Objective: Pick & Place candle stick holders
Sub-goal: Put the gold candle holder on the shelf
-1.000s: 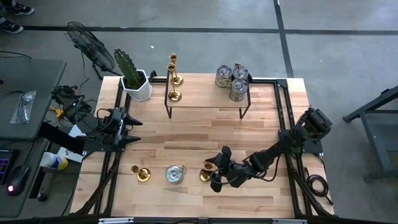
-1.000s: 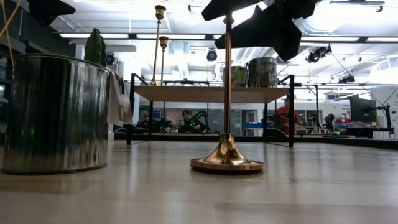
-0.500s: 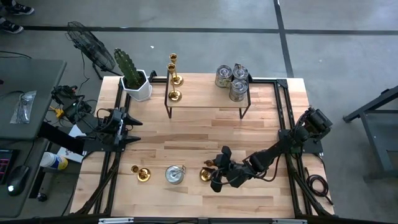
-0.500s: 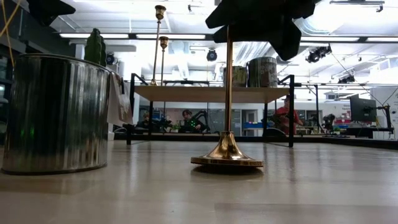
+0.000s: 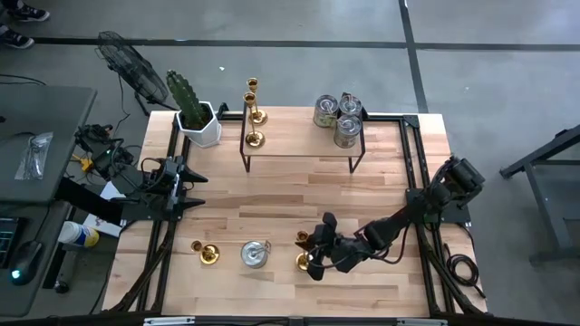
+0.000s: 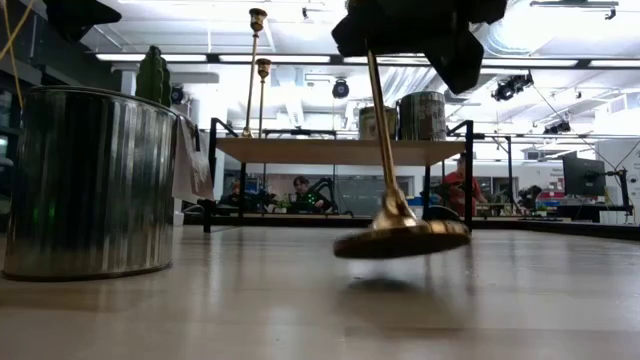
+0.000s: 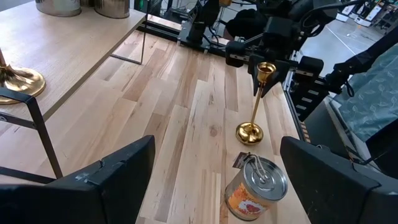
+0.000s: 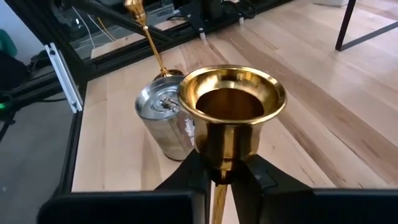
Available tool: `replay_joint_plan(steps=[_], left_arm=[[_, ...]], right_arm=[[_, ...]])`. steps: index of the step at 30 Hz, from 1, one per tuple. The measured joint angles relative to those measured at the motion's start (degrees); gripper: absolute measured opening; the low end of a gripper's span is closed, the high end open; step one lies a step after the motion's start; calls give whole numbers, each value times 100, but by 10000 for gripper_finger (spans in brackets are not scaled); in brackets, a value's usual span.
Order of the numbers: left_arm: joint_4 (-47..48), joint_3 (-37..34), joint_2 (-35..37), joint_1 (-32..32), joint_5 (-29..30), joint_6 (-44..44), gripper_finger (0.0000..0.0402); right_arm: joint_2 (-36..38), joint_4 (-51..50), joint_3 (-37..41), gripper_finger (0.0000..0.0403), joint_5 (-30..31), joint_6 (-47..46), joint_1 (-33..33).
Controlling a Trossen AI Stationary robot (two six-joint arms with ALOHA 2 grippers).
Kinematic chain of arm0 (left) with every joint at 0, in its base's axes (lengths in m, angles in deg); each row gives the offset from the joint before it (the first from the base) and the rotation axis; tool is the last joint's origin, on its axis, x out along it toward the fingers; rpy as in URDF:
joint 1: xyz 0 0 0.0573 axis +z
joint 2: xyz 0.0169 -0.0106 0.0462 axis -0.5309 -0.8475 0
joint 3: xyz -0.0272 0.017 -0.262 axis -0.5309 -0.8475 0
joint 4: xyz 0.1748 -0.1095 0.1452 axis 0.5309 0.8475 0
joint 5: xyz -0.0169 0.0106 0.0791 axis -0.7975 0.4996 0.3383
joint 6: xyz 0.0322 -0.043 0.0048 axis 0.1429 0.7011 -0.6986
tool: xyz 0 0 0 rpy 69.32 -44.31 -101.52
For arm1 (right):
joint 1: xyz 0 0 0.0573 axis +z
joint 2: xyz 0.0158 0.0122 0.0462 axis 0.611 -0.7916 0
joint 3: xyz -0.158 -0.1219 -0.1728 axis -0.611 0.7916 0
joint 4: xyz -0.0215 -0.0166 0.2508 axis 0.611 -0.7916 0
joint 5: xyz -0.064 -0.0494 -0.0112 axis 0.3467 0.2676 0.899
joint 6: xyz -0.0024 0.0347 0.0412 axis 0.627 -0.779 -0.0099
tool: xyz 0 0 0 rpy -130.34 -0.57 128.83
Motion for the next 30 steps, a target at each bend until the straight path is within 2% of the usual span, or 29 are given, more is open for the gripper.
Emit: replay_joint_plan(steps=[11, 16, 21, 24, 30], left_arm=[[0, -2, 1, 2, 0, 2, 342], [0, -2, 1, 2, 0, 2, 342], [1, -2, 1, 1, 0, 0, 342], [0, -2, 1, 0, 0, 0, 342], [2, -2, 1, 0, 0, 2, 342]], right_arm=[[541, 806, -12, 28, -3, 898, -486], [899, 699, -268, 29, -30, 1442, -915], [1129, 537, -788, 28, -67, 2369, -1362], [1225, 246, -1143, 28, -324, 2825, -1682], [1298, -299, -1734, 29, -922, 3078, -2448]])
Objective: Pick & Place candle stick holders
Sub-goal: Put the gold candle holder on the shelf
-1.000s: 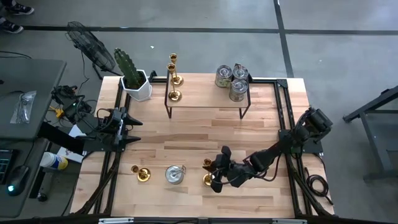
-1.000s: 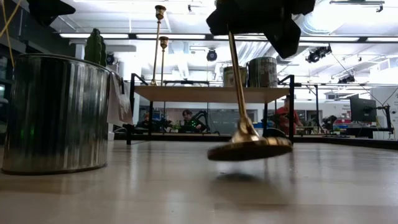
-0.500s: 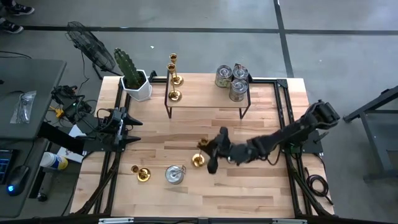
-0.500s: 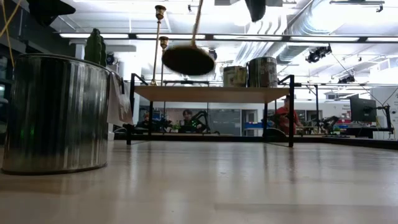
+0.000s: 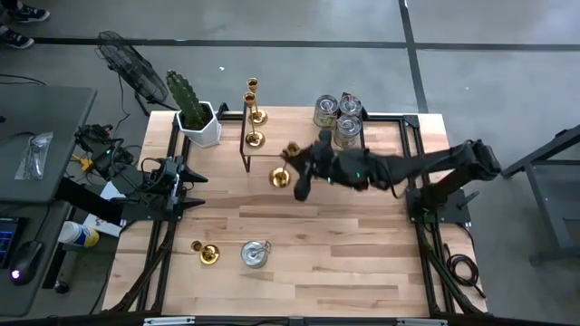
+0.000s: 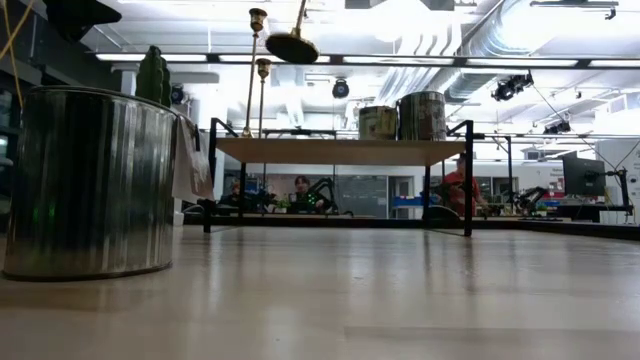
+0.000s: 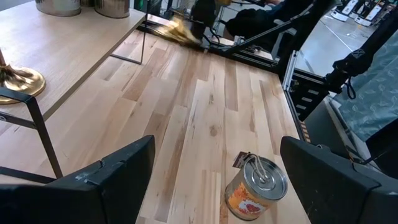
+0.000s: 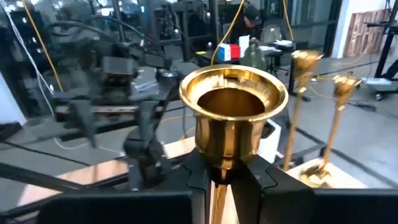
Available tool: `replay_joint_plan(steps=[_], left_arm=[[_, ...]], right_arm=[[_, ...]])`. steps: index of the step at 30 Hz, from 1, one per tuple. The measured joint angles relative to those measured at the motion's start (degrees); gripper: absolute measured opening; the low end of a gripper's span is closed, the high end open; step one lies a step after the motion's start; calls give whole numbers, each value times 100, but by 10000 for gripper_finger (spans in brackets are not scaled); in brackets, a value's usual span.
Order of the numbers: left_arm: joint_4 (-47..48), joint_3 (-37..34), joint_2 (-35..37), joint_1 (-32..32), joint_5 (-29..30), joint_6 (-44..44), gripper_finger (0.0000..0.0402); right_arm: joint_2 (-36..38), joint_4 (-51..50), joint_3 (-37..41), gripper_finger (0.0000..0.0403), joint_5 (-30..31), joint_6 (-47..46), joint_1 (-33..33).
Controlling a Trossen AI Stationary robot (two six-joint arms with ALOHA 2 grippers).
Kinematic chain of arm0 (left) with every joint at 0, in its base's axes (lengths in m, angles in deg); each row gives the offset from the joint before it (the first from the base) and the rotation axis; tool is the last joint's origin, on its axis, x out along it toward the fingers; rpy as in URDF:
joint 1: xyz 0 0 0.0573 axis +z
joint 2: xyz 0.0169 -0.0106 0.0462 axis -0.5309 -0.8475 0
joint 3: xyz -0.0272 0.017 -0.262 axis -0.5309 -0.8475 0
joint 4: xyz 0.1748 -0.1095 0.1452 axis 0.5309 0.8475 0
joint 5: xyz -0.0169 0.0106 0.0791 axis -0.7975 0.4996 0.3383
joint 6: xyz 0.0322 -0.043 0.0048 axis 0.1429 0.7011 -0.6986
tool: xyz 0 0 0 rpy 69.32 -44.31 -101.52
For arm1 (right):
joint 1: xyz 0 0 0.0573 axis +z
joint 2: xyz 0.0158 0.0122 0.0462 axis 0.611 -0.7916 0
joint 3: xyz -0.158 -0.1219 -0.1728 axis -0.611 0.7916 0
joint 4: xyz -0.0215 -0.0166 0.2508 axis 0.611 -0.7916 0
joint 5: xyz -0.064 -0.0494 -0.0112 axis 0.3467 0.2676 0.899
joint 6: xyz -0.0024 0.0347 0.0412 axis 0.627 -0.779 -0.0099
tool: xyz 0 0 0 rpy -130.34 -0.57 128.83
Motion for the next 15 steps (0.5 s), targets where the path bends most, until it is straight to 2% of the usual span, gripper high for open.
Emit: replay_joint_plan(steps=[5, 15], left_arm=[[-2, 0, 0, 0, 0, -2, 342], [-2, 0, 0, 0, 0, -2, 342]], right_arm=[[0, -236, -338, 29, -625, 359, -715], [-4, -271, -703, 29, -1747, 372, -2162]])
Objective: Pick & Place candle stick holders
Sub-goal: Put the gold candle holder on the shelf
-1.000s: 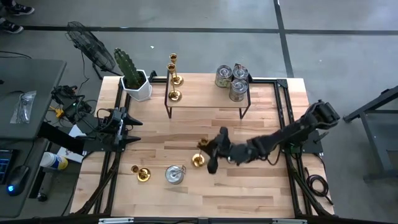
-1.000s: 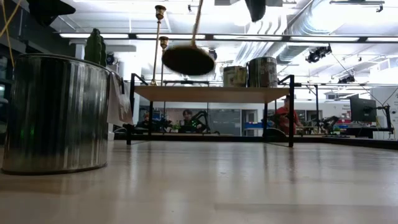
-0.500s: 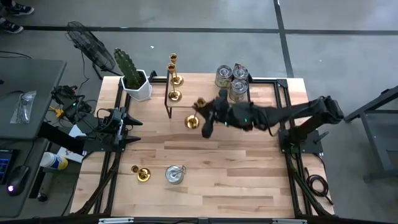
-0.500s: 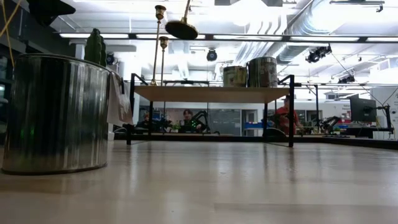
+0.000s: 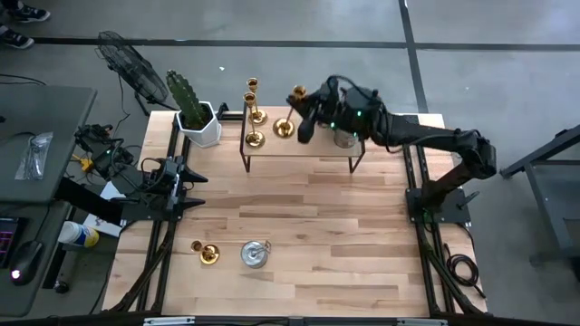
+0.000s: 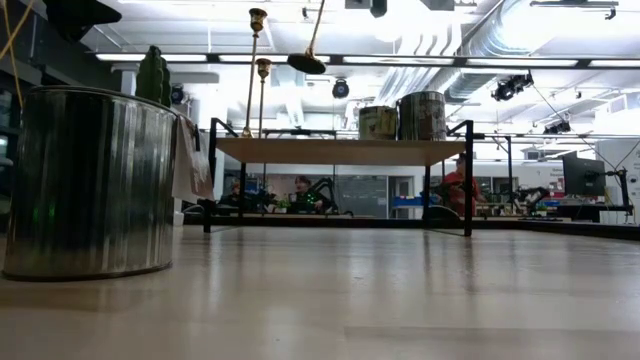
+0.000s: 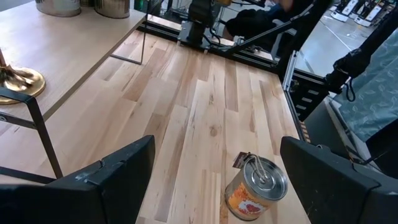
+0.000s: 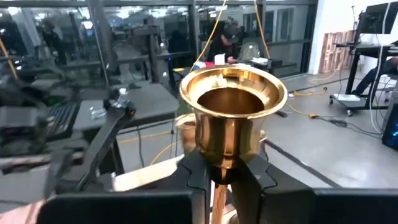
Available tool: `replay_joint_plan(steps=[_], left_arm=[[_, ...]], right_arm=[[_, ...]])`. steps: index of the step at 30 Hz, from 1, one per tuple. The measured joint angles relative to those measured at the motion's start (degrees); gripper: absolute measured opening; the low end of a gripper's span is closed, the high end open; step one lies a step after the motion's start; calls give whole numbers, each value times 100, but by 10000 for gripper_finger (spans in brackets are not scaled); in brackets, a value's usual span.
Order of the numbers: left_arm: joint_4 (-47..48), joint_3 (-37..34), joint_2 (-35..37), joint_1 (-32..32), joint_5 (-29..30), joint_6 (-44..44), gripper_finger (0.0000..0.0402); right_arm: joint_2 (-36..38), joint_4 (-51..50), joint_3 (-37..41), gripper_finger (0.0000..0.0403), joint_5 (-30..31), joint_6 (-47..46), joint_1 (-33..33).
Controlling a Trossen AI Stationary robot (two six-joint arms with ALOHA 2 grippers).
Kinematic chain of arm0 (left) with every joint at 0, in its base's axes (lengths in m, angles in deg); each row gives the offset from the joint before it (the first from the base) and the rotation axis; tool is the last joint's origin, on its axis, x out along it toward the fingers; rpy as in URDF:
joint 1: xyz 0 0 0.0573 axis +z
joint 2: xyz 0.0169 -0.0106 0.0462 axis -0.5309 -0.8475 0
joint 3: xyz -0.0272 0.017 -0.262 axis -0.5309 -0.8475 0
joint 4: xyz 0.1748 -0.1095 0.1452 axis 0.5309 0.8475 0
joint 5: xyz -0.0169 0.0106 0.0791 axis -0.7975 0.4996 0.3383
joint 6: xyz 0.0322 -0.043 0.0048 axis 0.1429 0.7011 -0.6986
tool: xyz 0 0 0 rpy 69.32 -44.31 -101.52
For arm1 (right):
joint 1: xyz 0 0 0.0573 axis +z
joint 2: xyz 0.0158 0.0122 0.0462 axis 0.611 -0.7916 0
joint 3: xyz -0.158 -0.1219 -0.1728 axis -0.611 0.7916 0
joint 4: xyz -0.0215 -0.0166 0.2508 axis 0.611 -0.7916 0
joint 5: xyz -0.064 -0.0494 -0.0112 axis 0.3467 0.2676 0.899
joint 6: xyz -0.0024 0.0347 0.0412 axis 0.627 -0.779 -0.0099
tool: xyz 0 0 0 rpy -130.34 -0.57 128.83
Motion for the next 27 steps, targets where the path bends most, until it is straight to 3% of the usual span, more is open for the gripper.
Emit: replay_joint_plan(steps=[9, 15, 21, 27], left_arm=[[0, 0, -2, 1, 0, 0, 342], [1, 0, -1, 0, 0, 0, 342], [2, 0, -1, 0, 0, 1, 342], [0, 0, 0, 0, 0, 0, 342]], right_arm=[[-321, 385, -11, 28, -858, -50, -951], [-668, 471, -169, 28, -1004, -209, -1204], [-1097, 522, -820, 28, -1141, -165, -1288], [-1834, -449, -1686, 28, -1097, -157, -1357]])
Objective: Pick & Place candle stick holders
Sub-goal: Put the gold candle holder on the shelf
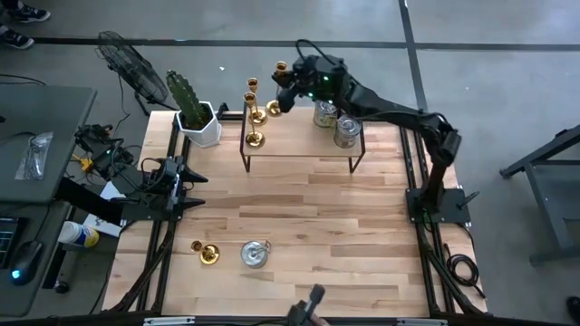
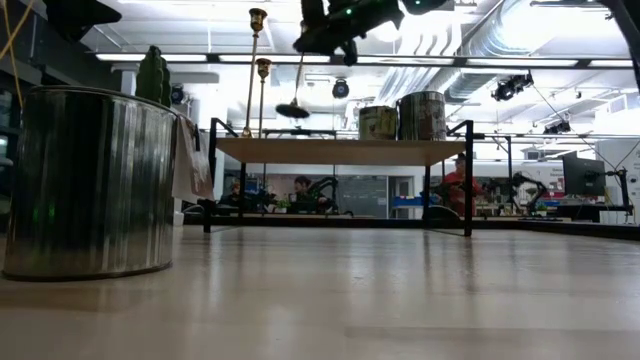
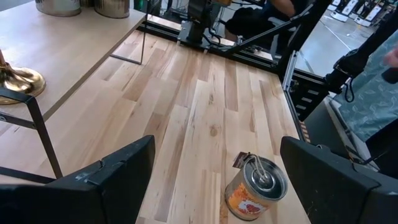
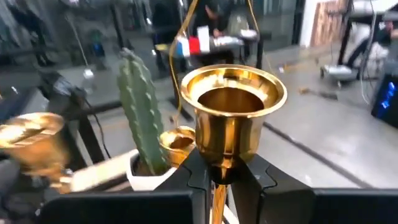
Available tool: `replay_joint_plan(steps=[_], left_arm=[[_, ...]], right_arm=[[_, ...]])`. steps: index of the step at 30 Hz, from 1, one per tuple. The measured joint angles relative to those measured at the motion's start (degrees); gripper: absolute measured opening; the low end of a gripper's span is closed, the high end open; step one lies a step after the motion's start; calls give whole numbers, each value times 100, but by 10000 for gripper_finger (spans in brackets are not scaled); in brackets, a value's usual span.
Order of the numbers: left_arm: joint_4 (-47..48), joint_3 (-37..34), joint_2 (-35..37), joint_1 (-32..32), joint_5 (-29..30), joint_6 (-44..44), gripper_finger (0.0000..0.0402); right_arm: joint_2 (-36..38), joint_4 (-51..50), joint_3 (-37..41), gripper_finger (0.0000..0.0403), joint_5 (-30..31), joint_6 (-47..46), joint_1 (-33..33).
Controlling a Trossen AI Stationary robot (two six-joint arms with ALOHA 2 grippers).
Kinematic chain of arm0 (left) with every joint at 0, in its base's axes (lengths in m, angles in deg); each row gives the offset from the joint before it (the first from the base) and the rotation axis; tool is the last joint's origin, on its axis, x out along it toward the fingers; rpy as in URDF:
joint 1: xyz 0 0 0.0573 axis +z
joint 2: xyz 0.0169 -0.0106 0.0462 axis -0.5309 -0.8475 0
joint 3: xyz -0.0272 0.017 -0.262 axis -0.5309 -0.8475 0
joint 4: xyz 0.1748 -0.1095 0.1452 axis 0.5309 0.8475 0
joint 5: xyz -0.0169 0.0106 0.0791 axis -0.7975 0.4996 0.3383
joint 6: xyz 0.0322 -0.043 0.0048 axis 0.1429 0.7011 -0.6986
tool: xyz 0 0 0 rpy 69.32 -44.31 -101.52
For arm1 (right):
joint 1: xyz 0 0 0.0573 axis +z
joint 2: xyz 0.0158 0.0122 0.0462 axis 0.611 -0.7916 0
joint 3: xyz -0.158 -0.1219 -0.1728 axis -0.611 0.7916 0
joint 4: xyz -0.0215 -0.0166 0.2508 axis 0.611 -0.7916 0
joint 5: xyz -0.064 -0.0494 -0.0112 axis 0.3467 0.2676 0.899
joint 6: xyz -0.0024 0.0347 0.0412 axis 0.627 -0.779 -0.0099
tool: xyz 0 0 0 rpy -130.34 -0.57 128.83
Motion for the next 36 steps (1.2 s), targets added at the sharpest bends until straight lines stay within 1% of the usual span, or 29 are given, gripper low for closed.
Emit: replay_joint_plan(steps=[2, 5, 15, 25, 36], left_arm=[[0, 0, 0, 0, 0, 0, 342], [1, 0, 0, 0, 0, 0, 342], [-2, 0, 0, 0, 0, 0, 342], [2, 0, 0, 1, 0, 1, 342], [2, 0, 0, 0, 0, 0, 342]], right_arm=[[-144, -280, -232, 28, 157, 0, -30], [-260, -366, -332, 28, 227, -18, -38], [-555, -437, -334, 28, 306, 2, -50], [-643, -601, -332, 28, 294, 4, -43], [-849, -522, -330, 28, 316, 44, -22]])
